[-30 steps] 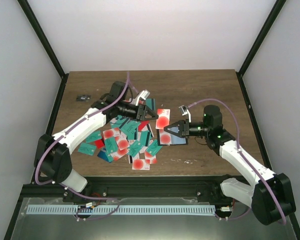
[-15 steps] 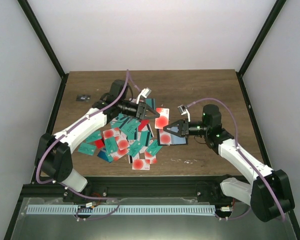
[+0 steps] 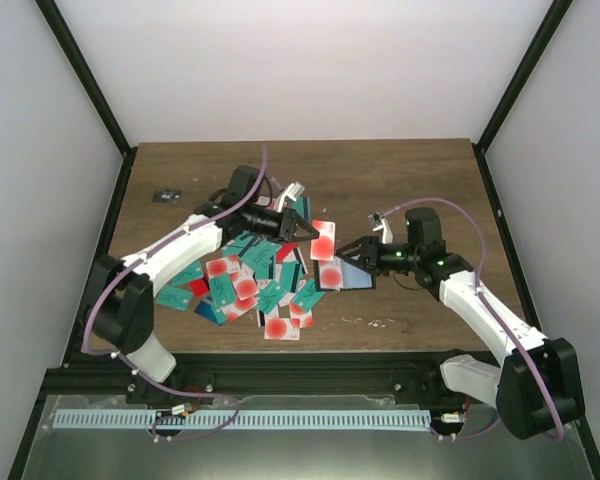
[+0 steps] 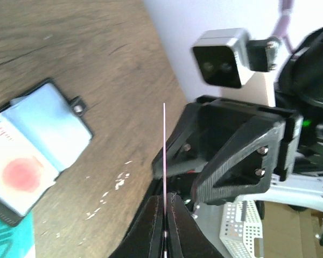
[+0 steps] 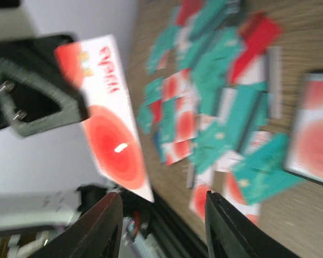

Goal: Put the credit cards into the card holder

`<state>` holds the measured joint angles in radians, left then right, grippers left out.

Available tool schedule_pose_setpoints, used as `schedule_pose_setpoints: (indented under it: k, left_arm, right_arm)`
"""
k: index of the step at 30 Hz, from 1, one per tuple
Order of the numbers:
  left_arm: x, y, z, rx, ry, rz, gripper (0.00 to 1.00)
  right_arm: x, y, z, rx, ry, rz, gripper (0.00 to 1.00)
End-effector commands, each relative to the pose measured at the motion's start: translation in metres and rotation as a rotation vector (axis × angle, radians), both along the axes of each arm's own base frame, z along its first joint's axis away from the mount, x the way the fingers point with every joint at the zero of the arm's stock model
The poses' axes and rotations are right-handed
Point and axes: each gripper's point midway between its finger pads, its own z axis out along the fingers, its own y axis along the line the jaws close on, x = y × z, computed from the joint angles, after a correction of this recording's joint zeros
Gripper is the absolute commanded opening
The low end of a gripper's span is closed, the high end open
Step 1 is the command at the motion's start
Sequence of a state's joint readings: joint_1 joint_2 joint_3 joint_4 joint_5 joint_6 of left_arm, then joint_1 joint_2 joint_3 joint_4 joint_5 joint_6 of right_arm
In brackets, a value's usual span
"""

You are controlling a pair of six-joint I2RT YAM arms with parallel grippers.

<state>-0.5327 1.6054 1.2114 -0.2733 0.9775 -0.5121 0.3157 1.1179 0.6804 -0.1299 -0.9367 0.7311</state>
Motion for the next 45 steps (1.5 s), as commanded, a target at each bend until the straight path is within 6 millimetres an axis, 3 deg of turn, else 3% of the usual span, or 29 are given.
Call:
schedule_pose_setpoints:
  k: [1,4,9,18,28,45]
  left_arm:
    - [0.010,0.004,-0.048,0.140,0.049,0.044,0.04]
    - [0.013,0.003,-0.072,0.195,0.085,0.044,0.04]
    - [0.015,-0.003,-0.110,0.262,0.145,0.023,0.04]
    - [0.023,-0.019,-0.146,0.313,0.225,0.005,0.04]
    - [0.016,-0.026,-0.166,0.328,0.266,-0.036,0.04]
    - [0.018,-0.037,-0.177,0.319,0.287,-0.073,0.04]
  right_arm:
    - [0.014,-0.052,-0.055,-0.325,0.120,-0.250,0.45]
    - [0.014,-0.069,-0.074,-0.421,0.153,-0.319,0.46]
    - [0.018,-0.084,-0.089,-0.521,0.185,-0.376,0.46]
    - [0.031,-0.108,-0.119,-0.691,0.237,-0.453,0.47]
    - [0.034,-0.107,-0.143,-0.710,0.265,-0.438,0.45]
    - [0.034,-0.104,-0.167,-0.720,0.298,-0.409,0.43]
